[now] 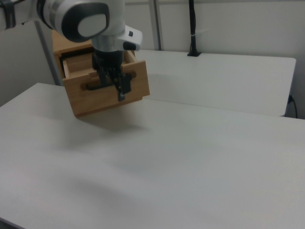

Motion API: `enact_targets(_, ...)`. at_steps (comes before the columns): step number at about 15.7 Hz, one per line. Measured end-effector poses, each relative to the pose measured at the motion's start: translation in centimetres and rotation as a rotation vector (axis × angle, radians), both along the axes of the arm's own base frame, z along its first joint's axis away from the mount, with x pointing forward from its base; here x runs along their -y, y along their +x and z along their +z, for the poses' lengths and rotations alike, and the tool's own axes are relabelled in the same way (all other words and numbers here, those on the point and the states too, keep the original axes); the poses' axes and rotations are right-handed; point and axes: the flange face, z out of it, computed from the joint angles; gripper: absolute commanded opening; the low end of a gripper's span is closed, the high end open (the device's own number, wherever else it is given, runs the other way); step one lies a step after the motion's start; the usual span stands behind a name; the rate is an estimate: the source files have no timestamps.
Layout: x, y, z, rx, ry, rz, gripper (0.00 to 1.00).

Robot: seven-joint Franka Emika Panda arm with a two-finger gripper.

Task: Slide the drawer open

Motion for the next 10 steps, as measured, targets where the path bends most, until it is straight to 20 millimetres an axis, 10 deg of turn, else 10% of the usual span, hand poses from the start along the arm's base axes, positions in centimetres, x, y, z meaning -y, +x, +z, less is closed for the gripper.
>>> enact_targets(5, 1.3, -2.2, 2.4, -0.029, -0.217, 0.080, 1.00)
enact_targets(10, -1.8, -2.6, 3.1, -0.071, -0.299, 0.155, 1.00)
